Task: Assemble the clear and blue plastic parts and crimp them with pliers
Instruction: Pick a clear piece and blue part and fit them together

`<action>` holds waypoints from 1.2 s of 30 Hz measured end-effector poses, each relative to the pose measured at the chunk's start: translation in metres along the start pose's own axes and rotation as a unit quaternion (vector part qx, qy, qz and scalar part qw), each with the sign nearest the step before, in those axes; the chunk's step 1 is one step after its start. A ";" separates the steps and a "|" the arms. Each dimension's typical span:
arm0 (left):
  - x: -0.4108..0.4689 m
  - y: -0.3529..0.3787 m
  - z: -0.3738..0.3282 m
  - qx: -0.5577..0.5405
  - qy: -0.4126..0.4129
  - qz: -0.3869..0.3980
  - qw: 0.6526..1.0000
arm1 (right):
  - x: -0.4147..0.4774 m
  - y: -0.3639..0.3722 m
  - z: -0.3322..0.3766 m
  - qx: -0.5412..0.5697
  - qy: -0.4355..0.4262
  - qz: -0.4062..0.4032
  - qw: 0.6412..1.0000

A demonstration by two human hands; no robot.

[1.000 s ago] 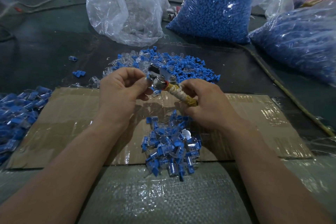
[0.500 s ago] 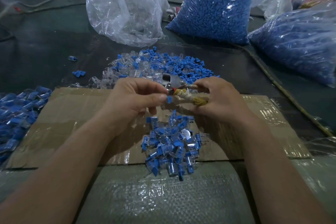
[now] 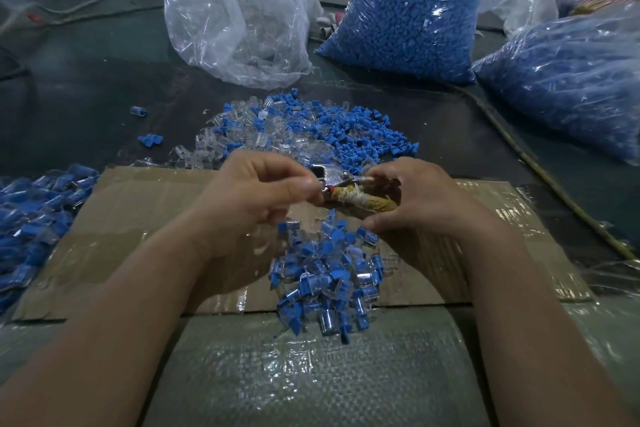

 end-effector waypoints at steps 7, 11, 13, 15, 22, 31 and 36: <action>0.007 -0.048 0.007 0.299 0.020 -0.354 0.886 | -0.002 0.000 -0.003 0.009 -0.014 0.035 0.999; 0.017 -0.057 0.018 0.414 -0.034 -0.302 0.858 | -0.003 0.002 -0.008 0.032 -0.022 0.075 0.996; 0.020 -0.055 0.021 0.446 -0.063 -0.266 0.852 | -0.006 0.000 -0.008 0.069 -0.017 0.073 0.995; 0.021 -0.051 0.023 0.497 -0.088 -0.226 0.833 | -0.006 -0.003 -0.008 0.095 -0.012 0.048 0.994; 0.021 -0.042 0.018 0.547 -0.087 -0.184 0.812 | -0.002 -0.010 -0.013 0.098 0.017 -0.059 0.993; 0.018 -0.038 0.014 0.537 -0.074 -0.189 0.819 | -0.005 -0.022 -0.039 0.110 0.153 -0.261 0.947; 0.008 -0.034 0.000 0.440 0.027 -0.276 0.854 | 0.000 -0.020 -0.047 0.119 0.192 -0.255 0.940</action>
Point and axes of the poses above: each hand's wrist, its own x-axis towards the middle knuckle, its own y-axis out of the palm, z = x × y, the point moved 4 cm from there along x, towards the middle knuckle, and after that the axes turned 7 degrees about z, right-handed, at the moved point
